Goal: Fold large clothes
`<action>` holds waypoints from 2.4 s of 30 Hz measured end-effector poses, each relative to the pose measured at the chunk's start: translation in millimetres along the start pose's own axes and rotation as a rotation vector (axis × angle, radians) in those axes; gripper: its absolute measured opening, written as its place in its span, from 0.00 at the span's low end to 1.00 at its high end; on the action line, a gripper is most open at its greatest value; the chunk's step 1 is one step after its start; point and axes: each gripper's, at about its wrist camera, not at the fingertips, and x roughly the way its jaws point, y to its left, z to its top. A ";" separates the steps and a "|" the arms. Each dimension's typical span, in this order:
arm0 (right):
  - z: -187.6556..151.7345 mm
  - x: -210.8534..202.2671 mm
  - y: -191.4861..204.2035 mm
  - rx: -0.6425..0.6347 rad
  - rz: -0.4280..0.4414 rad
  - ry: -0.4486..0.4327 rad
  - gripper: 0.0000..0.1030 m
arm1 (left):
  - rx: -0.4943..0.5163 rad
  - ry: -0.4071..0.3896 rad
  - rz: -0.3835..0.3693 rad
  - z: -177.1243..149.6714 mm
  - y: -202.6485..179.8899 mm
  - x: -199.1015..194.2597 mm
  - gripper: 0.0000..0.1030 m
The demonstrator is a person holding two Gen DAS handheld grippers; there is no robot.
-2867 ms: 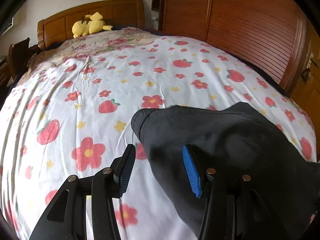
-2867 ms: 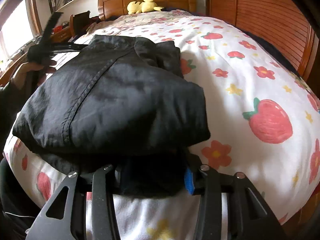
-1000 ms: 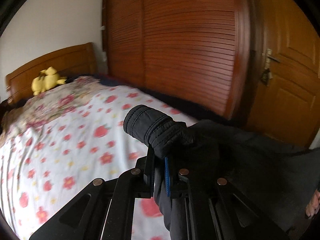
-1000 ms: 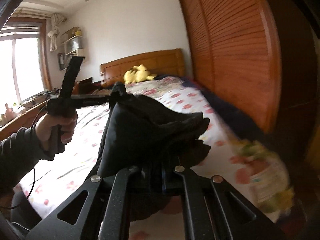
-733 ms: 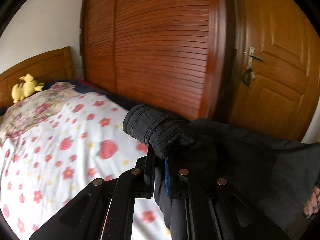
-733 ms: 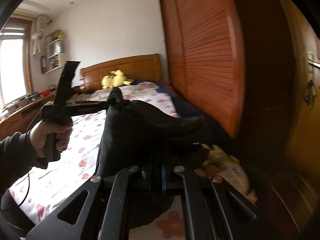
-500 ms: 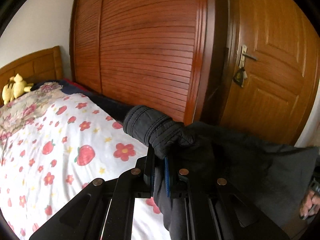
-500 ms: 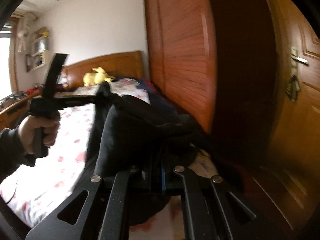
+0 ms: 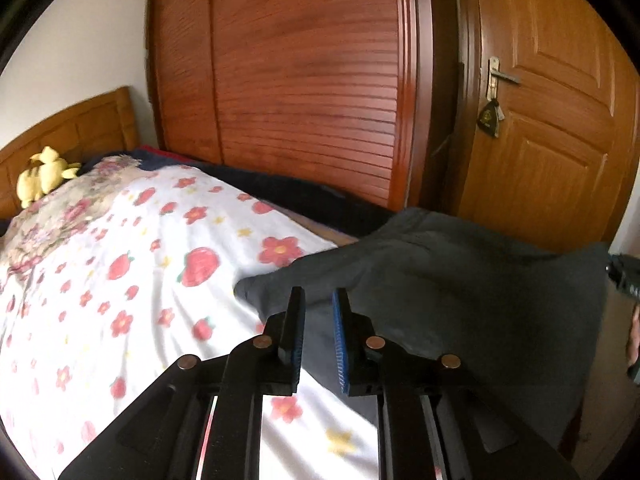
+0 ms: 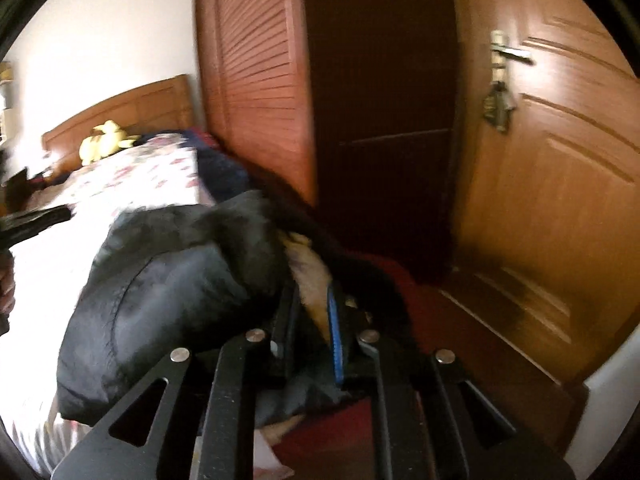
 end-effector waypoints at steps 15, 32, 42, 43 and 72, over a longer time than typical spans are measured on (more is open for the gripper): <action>12.1 3.1 78.8 -0.138 0.109 -0.028 0.16 | -0.050 -0.081 -0.013 -67.5 0.4 -129.8 0.50; -12.9 66.6 54.8 -0.144 -0.108 0.196 0.32 | -0.031 -0.148 0.024 -79.2 -23.8 -191.3 0.75; -13.2 0.5 115.0 -0.214 0.137 0.128 0.32 | -0.052 -0.140 0.088 -95.0 -33.7 -220.9 0.79; -15.5 -5.2 123.8 -0.217 0.167 0.133 0.32 | -0.056 -0.137 0.098 -97.9 -33.8 -225.2 0.79; -104.5 -73.7 381.6 -0.343 0.609 0.076 0.33 | -0.383 -0.015 0.562 -198.5 6.4 -317.7 0.79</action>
